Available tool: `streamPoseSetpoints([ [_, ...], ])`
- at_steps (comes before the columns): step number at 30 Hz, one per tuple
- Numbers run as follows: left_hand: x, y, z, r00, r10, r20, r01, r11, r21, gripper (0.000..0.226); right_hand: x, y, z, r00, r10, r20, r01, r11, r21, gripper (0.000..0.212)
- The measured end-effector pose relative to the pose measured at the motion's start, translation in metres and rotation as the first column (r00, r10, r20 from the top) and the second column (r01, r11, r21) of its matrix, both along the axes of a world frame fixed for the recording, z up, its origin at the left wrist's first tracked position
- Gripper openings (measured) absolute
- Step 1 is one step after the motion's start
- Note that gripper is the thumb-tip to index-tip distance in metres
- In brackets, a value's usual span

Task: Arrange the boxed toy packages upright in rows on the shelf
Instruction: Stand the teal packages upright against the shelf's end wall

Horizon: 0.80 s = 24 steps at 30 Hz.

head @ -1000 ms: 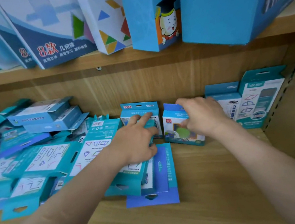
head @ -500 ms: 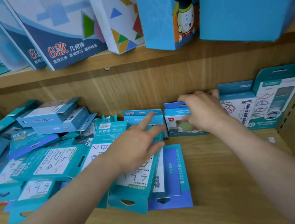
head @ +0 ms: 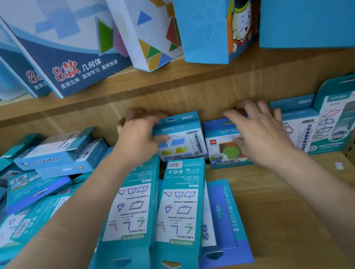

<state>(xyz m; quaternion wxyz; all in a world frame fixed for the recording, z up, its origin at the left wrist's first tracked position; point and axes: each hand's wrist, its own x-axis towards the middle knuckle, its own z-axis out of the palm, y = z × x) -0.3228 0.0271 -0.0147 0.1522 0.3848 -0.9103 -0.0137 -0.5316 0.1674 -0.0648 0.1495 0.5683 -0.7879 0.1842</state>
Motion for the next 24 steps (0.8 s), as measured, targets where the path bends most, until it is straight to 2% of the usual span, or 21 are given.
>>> streamPoseSetpoints([
  [2, 0.011, -0.006, 0.005, 0.988, -0.060, -0.145, 0.072, 0.994, 0.082, 0.046, 0.001, 0.001, -0.001, 0.996, -0.023, 0.091, 0.028, 0.998, -0.058, 0.059],
  [3, 0.015, -0.007, 0.008, 0.978, -0.078, -0.193, 0.103, 0.988, 0.119, 0.047, 0.003, 0.001, 0.000, 0.982, -0.029, 0.189, 0.048, 0.994, -0.094, 0.057],
  [5, 0.021, -0.008, 0.014, 0.962, -0.089, -0.257, 0.129, 0.981, 0.145, 0.047, 0.007, 0.000, 0.005, 0.903, 0.026, 0.428, 0.056, 0.982, -0.178, 0.051],
  [7, 0.026, -0.009, 0.018, 0.952, -0.066, -0.299, 0.116, 0.982, 0.150, 0.046, 0.014, -0.001, 0.010, 0.837, 0.097, 0.539, 0.032, 0.974, -0.224, 0.048],
  [11, 0.031, -0.014, 0.019, 0.955, -0.074, -0.287, 0.119, 0.983, 0.143, 0.046, 0.021, -0.003, 0.012, 0.877, 0.063, 0.477, 0.008, 0.989, -0.147, 0.044],
  [16, 0.028, -0.018, 0.013, 0.973, -0.068, -0.220, 0.100, 0.986, 0.134, 0.046, 0.015, -0.003, 0.006, 0.960, -0.133, 0.247, 0.137, 0.991, 0.000, 0.048],
  [18, 0.023, -0.018, 0.005, 0.989, -0.073, -0.129, 0.084, 0.993, 0.086, 0.047, 0.019, -0.002, -0.002, 0.955, -0.177, 0.237, 0.173, 0.984, 0.039, 0.052],
  [21, 0.011, -0.017, -0.006, 0.988, -0.103, 0.112, 0.118, 0.983, -0.137, 0.048, 0.026, 0.001, -0.015, 0.958, -0.225, 0.175, 0.232, 0.973, -0.020, 0.055],
  [23, 0.004, -0.017, -0.007, 0.968, -0.131, 0.215, 0.179, 0.959, -0.219, 0.050, 0.031, 0.008, -0.020, 0.929, -0.274, 0.250, 0.300, 0.951, -0.073, 0.055],
  [24, 0.000, -0.016, -0.007, 0.959, -0.131, 0.253, 0.192, 0.953, -0.234, 0.051, 0.033, 0.011, -0.023, 0.883, -0.290, 0.369, 0.340, 0.937, -0.076, 0.055],
])
